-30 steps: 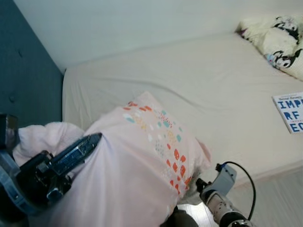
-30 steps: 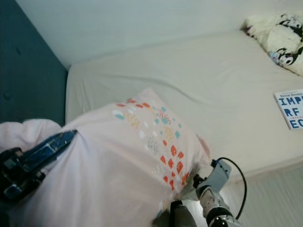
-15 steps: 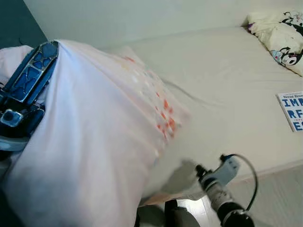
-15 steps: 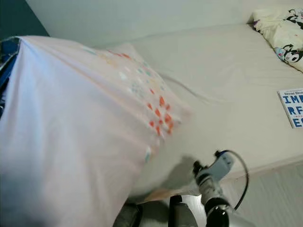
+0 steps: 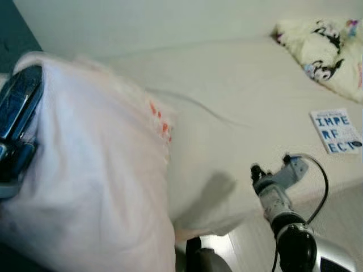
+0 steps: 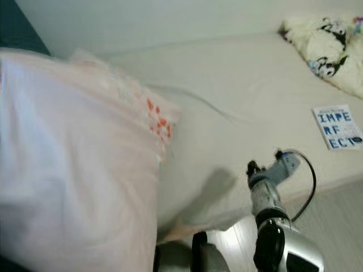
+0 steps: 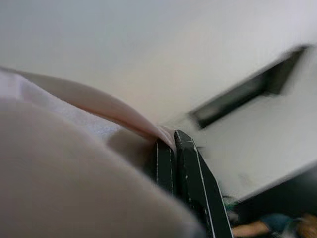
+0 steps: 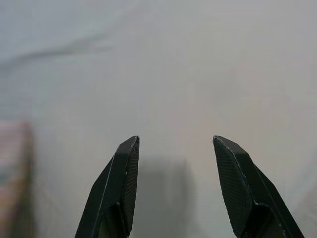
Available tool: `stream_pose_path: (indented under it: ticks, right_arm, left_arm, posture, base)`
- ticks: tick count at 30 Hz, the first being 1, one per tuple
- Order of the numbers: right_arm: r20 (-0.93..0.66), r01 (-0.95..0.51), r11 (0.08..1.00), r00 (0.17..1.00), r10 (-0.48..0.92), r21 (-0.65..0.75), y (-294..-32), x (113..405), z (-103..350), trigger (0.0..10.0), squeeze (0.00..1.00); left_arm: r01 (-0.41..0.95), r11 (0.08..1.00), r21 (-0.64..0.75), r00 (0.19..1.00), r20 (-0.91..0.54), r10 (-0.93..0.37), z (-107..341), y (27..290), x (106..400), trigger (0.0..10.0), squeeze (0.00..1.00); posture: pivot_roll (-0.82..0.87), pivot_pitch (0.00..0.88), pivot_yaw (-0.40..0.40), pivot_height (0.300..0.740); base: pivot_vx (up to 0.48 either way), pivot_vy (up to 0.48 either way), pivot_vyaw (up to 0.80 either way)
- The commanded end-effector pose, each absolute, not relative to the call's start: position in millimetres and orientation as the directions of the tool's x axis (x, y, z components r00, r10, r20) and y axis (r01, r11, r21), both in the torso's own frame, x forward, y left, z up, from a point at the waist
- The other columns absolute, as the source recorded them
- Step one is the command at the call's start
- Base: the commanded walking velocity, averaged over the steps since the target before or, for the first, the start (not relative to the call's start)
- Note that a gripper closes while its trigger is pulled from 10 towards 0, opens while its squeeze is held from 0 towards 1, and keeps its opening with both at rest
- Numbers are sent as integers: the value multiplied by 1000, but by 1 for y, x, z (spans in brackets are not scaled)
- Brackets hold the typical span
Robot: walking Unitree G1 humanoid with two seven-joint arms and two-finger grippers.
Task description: Clean up the room
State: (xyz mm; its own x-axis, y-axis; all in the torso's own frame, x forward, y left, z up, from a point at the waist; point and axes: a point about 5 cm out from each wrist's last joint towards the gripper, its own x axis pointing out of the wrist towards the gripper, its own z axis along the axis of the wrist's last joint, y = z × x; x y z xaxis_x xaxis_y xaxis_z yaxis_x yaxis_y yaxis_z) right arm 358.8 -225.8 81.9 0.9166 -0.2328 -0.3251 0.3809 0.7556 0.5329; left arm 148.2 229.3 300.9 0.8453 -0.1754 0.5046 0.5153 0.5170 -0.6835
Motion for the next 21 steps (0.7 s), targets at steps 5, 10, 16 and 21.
stream_pose_path:
  ticks: [5,10,16,21]
  right_arm:
    - [-309,309,788,938,-159,532,-207,361,79,10000,0]
    - [-306,268,808,945,-114,524,-195,358,71,10000,0]
    - [-338,230,845,939,-62,483,-183,337,43,10000,0]
    - [-357,262,854,929,-97,450,-194,328,34,10000,0]
  left_arm:
    - [-108,550,-828,964,49,263,221,280,140,10000,0]
    - [-443,503,-742,885,-271,379,154,286,126,10000,0]
    - [-630,639,-441,737,-599,313,82,268,118,10000,0]
    - [-241,952,-189,756,-652,62,67,231,139,10000,451]
  posture:
    - [307,321,-66,740]
    - [282,308,-62,740]
    - [220,275,-54,740]
    - [177,238,-50,740]
  base:
    - [0,0,0]
    - [0,0,0]
    - [0,0,0]
    - [0,0,0]
